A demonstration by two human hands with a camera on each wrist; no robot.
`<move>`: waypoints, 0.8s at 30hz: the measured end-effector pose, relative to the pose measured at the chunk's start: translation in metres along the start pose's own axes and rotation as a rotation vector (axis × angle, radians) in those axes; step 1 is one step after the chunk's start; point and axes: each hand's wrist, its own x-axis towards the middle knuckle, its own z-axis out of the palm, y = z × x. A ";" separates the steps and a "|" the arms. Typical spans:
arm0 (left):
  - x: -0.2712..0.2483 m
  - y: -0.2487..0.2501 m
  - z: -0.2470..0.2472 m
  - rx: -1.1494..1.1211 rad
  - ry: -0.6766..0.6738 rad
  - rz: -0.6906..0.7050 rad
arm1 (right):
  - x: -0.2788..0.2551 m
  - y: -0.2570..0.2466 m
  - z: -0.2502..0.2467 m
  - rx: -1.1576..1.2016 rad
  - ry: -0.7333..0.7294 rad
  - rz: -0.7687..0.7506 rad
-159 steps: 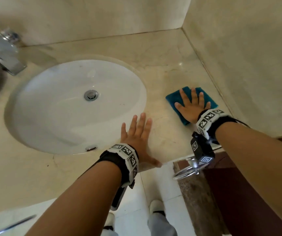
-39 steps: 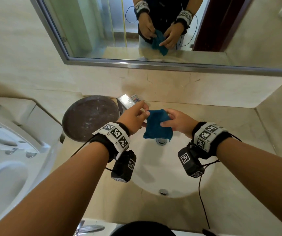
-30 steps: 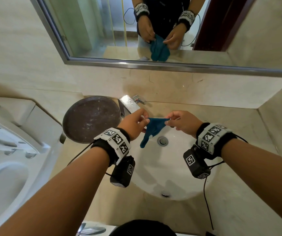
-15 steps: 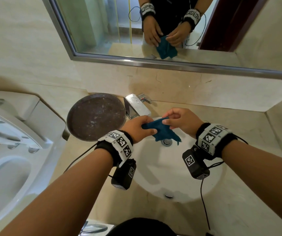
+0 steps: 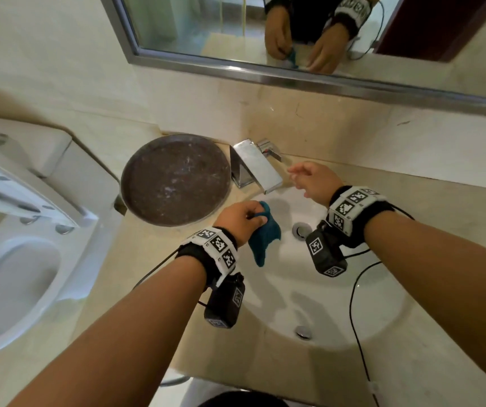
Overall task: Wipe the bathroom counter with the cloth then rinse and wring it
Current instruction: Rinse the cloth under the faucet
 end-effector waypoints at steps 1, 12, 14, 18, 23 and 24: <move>0.005 -0.005 0.001 -0.013 0.003 -0.004 | 0.007 -0.001 0.002 -0.003 0.008 0.005; 0.050 -0.027 0.013 -0.254 -0.011 -0.037 | 0.043 -0.009 0.007 0.032 -0.051 0.037; 0.054 -0.027 0.014 -0.256 -0.002 -0.052 | 0.045 -0.009 0.008 0.036 -0.047 0.019; 0.060 -0.022 0.015 -0.218 0.018 -0.055 | 0.051 -0.001 0.008 0.010 -0.011 -0.038; 0.065 -0.018 0.022 -0.298 0.061 -0.129 | 0.058 0.006 0.007 0.001 -0.031 -0.084; 0.067 -0.019 0.025 -0.325 0.080 -0.136 | 0.060 0.006 0.007 -0.001 -0.030 -0.093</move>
